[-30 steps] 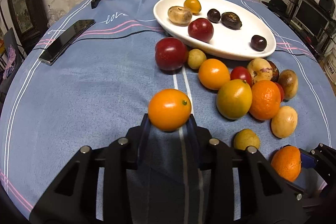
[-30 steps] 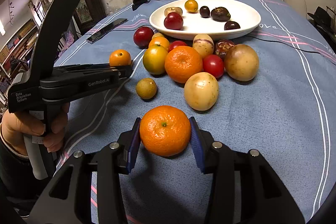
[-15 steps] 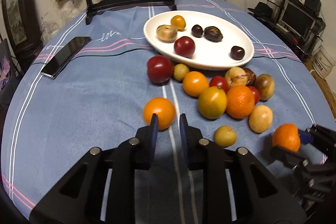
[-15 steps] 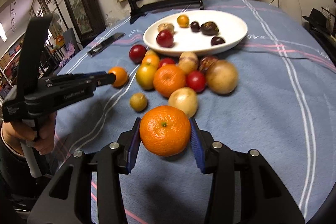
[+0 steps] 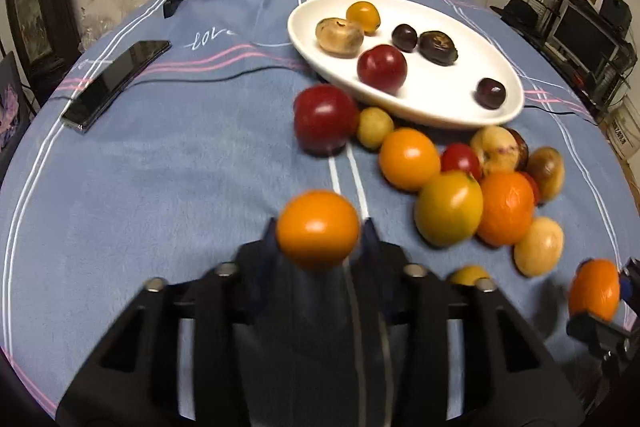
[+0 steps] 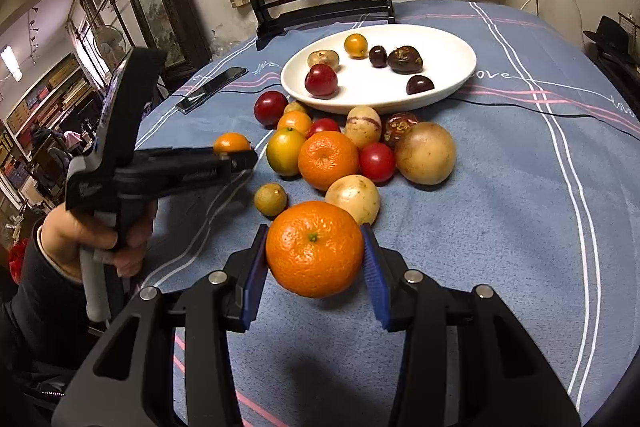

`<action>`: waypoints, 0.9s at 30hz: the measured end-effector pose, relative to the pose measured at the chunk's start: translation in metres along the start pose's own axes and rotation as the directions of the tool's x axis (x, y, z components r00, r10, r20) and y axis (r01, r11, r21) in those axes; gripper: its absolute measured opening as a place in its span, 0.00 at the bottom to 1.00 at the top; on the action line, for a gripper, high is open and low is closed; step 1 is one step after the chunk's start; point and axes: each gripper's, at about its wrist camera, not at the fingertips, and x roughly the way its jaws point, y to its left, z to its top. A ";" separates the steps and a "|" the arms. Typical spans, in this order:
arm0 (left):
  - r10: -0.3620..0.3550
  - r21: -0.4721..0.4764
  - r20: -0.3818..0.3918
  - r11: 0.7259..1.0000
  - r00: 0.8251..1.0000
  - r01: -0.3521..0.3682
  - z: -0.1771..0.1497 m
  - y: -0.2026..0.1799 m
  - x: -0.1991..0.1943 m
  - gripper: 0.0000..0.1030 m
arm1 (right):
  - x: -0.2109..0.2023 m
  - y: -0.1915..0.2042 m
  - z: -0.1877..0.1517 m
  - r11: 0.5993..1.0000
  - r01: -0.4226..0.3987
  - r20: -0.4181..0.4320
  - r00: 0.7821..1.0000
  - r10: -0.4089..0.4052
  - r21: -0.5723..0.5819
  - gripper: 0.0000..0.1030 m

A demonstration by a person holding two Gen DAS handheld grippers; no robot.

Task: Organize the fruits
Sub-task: 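Grasp a tangerine with the right tool while the left tool grasps an orange, then carry the orange and tangerine onto the white plate and open both tools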

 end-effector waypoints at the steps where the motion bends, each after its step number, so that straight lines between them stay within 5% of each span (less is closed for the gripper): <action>1: 0.005 -0.002 0.000 1.000 1.000 -0.005 0.001 -0.001 0.001 0.38 | 0.000 -0.001 0.000 1.000 0.003 -0.003 1.000 -0.003 0.002 0.43; 14: -0.031 0.061 0.089 0.998 0.995 0.026 0.014 -0.017 -0.042 0.38 | -0.015 0.006 0.031 0.996 0.057 0.071 0.996 -0.053 -0.065 0.43; 27: -0.069 0.094 0.194 0.994 0.979 0.051 0.098 -0.046 -0.048 0.38 | 0.014 -0.010 0.127 0.968 0.222 0.210 0.958 -0.195 -0.115 0.43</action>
